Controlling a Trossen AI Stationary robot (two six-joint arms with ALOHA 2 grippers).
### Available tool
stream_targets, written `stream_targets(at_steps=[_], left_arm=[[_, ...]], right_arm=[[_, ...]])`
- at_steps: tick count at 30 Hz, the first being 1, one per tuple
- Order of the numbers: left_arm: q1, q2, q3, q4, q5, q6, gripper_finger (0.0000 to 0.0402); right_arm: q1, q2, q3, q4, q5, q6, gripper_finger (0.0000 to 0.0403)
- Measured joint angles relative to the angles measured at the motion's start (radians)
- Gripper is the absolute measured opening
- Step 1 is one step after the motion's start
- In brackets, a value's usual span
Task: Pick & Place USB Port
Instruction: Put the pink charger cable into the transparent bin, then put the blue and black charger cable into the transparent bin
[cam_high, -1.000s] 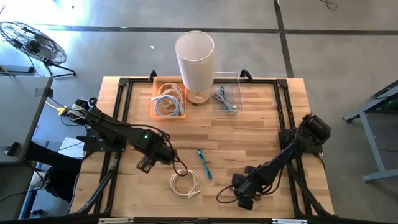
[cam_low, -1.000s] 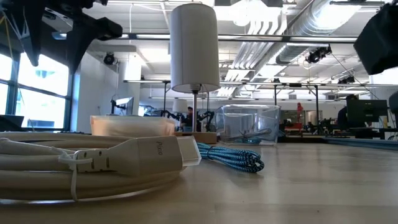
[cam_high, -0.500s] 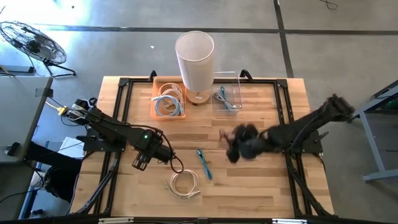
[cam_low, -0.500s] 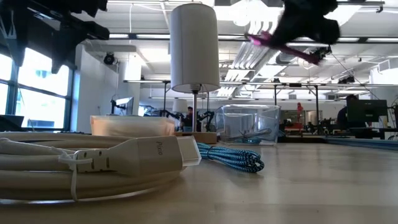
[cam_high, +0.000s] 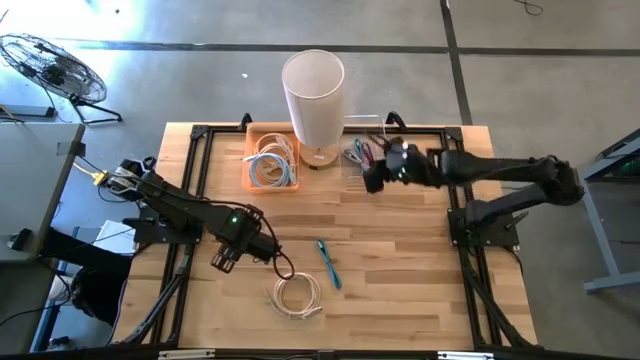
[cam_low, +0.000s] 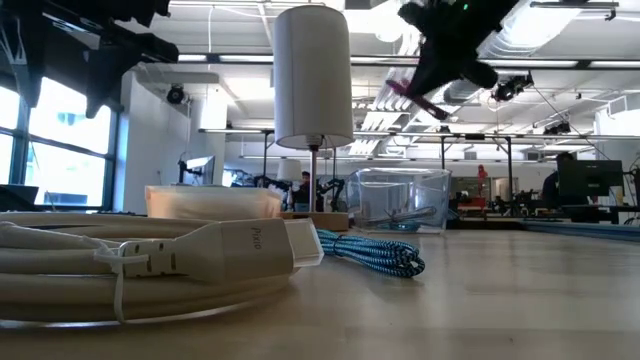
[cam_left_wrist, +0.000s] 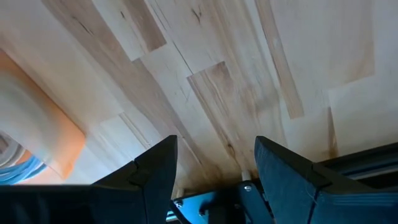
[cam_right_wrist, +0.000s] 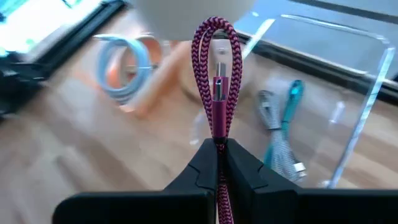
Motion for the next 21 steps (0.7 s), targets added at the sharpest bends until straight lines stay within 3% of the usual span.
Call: stream_targets(at_steps=[8, 15, 21], left_arm=[[0.001, 0.0, 0.0, 0.002, -0.026, 0.019, 0.0209], [0.001, 0.0, 0.0, 0.01, -0.056, 0.026, 0.0209], [0.001, 0.0, 0.0, 0.021, -0.069, 0.036, 0.0209]], right_arm=[[-0.24, 0.088, 0.0, 0.002, -0.177, -0.072, 0.002], [-0.298, 0.161, 0.0, 0.069, -0.245, -0.135, 0.0117], [-0.298, 0.146, 0.0, 0.126, -0.213, -0.273, 0.0203]])
